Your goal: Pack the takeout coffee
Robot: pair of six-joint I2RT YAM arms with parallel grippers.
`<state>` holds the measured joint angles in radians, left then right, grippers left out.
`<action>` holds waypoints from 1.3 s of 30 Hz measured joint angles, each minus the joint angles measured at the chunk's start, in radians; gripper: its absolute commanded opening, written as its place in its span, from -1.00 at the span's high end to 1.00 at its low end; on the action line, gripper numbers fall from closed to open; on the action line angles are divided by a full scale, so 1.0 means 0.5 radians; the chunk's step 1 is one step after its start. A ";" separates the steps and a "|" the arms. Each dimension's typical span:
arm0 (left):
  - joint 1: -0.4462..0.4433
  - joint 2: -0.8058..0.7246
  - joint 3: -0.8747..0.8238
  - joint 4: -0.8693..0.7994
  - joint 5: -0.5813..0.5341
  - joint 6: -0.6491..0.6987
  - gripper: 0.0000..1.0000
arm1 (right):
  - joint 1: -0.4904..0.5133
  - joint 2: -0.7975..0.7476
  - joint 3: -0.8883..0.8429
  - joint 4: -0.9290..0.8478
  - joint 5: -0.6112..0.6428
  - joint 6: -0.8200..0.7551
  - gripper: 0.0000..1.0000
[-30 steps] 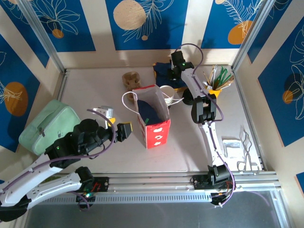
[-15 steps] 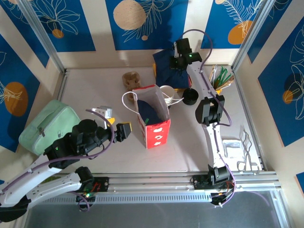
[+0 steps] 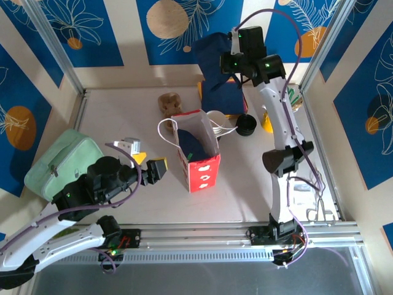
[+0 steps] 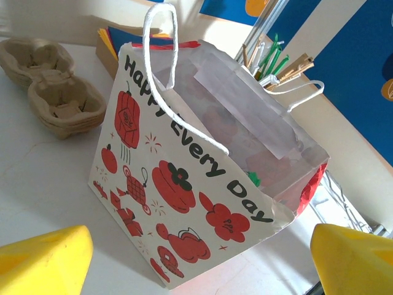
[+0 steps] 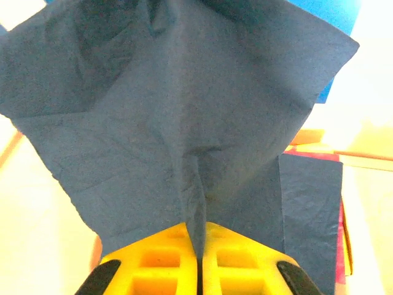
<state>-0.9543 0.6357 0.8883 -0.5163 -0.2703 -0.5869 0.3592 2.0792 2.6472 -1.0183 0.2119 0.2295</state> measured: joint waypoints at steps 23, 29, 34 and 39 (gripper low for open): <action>0.000 -0.050 -0.072 0.013 -0.002 0.002 -0.83 | 0.343 -1.086 -1.238 0.137 -0.937 0.706 0.87; 0.000 -0.069 -0.075 0.014 -0.003 0.026 -0.84 | 0.424 -1.209 -1.592 0.304 -1.078 0.890 0.87; 0.000 -0.062 -0.076 0.014 -0.002 0.033 -0.84 | 0.475 -1.234 -1.701 0.396 -1.133 0.941 0.86; 0.000 -0.062 -0.080 0.016 -0.002 0.032 -0.83 | 0.494 -1.245 -1.743 0.456 -1.159 0.957 0.85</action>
<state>-0.9543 0.6048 0.8482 -0.5083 -0.2714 -0.5709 0.6064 1.4567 1.7756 -0.7902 -0.3676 0.7078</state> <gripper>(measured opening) 0.916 0.074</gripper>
